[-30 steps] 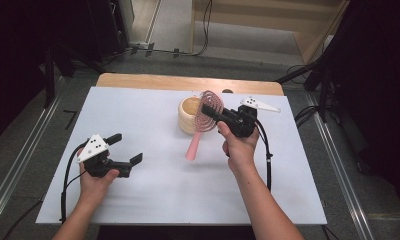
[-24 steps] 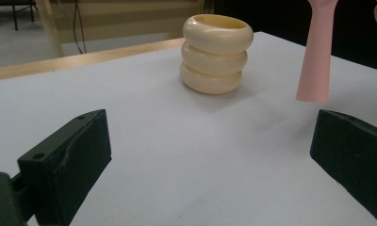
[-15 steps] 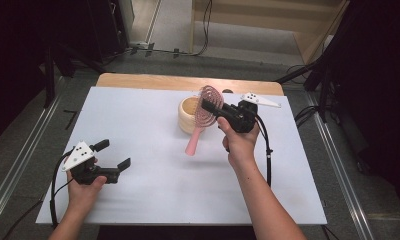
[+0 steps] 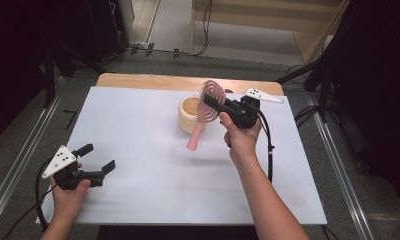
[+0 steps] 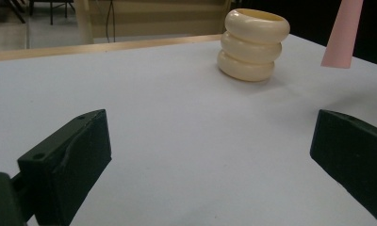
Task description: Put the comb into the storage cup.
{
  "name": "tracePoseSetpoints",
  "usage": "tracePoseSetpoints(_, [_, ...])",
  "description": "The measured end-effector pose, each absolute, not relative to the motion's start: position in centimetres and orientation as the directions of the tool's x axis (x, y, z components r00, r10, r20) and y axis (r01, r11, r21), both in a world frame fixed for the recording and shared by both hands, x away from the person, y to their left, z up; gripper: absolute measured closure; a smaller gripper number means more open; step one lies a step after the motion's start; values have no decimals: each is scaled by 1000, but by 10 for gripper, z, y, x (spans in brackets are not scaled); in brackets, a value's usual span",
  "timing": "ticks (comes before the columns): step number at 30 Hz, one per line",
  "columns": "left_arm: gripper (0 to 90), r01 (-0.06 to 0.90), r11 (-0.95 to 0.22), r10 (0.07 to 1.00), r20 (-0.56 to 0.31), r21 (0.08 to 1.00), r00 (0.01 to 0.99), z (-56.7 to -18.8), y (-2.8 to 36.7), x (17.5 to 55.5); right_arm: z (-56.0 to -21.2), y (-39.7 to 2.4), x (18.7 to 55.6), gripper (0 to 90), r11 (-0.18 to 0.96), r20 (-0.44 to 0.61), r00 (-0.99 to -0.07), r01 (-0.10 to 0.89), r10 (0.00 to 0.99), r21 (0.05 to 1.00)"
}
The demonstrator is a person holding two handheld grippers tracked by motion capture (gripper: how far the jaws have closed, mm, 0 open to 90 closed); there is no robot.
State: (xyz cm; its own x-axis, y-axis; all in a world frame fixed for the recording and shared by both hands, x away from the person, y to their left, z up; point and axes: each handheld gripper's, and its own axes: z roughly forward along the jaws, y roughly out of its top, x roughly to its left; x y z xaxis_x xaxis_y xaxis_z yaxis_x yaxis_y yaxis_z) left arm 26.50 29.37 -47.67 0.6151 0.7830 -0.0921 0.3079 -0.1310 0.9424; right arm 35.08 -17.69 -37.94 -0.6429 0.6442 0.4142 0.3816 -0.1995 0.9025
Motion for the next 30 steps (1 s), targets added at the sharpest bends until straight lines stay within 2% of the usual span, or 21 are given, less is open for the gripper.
tracePoseSetpoints(30, [0, 310, -121, 781, -103, 943, 617, -488, 302, 256, -366, -181, 374, 633, -230, 410, -638, 349, 652, 909])
